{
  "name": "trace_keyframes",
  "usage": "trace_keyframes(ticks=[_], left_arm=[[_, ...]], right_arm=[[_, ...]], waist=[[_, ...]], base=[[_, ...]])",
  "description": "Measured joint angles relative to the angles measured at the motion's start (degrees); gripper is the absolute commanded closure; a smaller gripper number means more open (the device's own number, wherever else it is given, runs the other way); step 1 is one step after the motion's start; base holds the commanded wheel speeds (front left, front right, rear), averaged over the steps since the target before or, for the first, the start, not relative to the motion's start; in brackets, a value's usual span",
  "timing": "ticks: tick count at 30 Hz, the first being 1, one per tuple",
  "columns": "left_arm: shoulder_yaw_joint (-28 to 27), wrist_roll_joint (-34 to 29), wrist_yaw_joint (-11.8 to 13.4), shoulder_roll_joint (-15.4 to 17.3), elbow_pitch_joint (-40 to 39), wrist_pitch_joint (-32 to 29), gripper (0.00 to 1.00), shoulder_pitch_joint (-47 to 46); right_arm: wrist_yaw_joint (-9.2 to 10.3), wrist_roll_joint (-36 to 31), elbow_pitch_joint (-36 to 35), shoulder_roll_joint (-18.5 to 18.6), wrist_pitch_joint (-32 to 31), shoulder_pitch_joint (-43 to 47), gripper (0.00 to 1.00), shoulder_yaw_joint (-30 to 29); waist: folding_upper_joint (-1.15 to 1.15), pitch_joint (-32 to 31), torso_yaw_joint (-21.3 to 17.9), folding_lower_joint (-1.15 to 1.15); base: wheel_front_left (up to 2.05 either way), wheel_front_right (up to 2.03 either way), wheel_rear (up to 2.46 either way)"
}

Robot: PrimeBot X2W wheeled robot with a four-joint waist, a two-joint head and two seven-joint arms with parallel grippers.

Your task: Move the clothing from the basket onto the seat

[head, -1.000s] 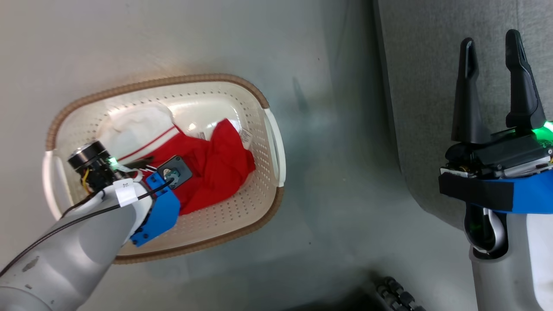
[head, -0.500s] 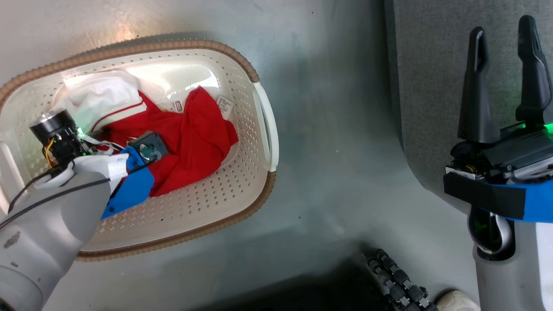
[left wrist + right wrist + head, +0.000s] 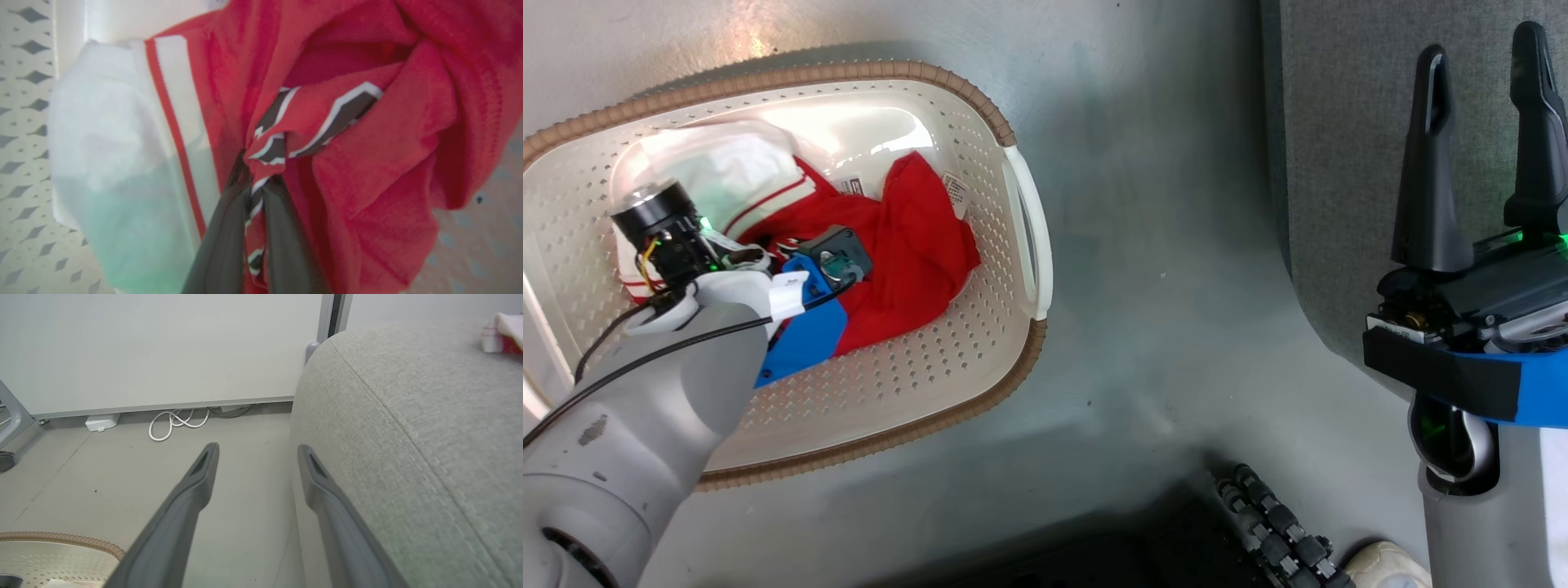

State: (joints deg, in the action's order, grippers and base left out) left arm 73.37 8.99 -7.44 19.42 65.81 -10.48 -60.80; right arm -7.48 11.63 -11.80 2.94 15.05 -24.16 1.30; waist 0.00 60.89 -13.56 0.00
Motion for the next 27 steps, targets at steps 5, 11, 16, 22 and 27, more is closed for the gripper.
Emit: trace_keyframes(ticks=[5,11,16,22,27], left_arm=[[0.0,0.3,0.0,-2.0,0.6,1.7,1.0,0.5],[0.0,2.3,0.0,-4.7,0.1,4.8,1.0,1.7],[0.0,3.8,0.0,-6.2,-1.1,9.3,1.0,3.9],[0.0,7.0,0.0,-8.2,-2.1,14.4,1.0,6.1],[0.0,11.4,0.0,-10.2,-2.2,19.0,1.0,7.0]], right_arm=[[0.0,-0.3,0.4,0.0,0.0,-0.1,0.0,0.0],[0.0,-1.2,1.3,0.0,0.0,-0.1,0.0,-0.7],[0.0,-1.9,2.4,0.0,0.0,-0.1,0.0,-0.9],[0.0,-2.6,4.4,0.0,0.0,0.5,0.0,-0.9],[0.0,-3.8,6.3,0.0,0.0,2.2,0.0,-1.5]], waist=[[0.0,-1.1,0.4,0.0],[0.0,-3.8,1.4,0.0],[0.0,-7.3,2.6,0.0],[0.0,-12.7,4.2,0.0],[0.0,-17.9,5.8,-0.01]], base=[[0.0,0.0,0.0],[0.0,0.0,0.0],[0.0,0.0,0.0],[0.0,0.0,0.0],[0.0,0.0,0.0]])
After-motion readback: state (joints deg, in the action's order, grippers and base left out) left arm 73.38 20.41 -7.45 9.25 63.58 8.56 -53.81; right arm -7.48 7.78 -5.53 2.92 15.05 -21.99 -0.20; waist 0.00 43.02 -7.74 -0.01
